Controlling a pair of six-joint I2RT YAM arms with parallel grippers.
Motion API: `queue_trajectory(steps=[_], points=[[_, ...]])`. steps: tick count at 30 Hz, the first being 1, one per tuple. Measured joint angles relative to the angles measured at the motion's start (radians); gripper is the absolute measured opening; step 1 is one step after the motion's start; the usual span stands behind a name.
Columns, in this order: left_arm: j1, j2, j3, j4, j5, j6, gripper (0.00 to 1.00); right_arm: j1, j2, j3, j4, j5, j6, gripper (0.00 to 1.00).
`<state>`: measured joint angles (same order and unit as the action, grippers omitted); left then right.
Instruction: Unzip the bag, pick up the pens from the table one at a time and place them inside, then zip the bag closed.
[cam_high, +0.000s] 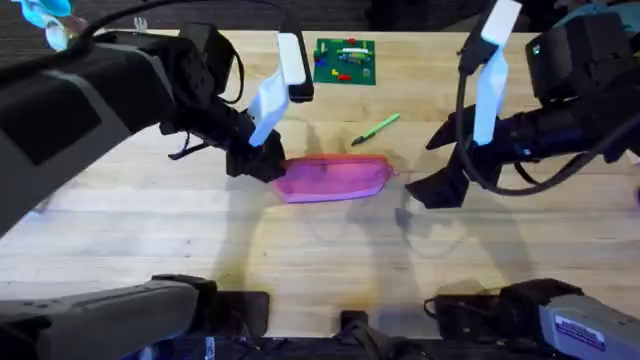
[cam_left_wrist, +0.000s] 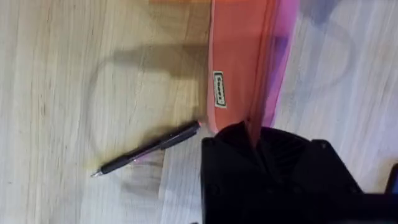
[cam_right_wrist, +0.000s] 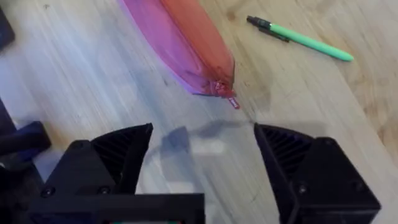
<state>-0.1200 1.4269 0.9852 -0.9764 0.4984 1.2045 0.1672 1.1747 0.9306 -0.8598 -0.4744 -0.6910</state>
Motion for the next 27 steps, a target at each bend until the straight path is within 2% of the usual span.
queue_trajectory(steps=[10,27], points=[[0.0,0.0,0.0,0.0,0.0,0.0,0.042,0.005,0.078,0.0,0.021,0.003,-0.095,0.997],[0.0,0.0,0.0,0.0,-0.001,0.0,0.042,0.01,0.225,0.0,0.126,-0.006,-0.103,0.997]])
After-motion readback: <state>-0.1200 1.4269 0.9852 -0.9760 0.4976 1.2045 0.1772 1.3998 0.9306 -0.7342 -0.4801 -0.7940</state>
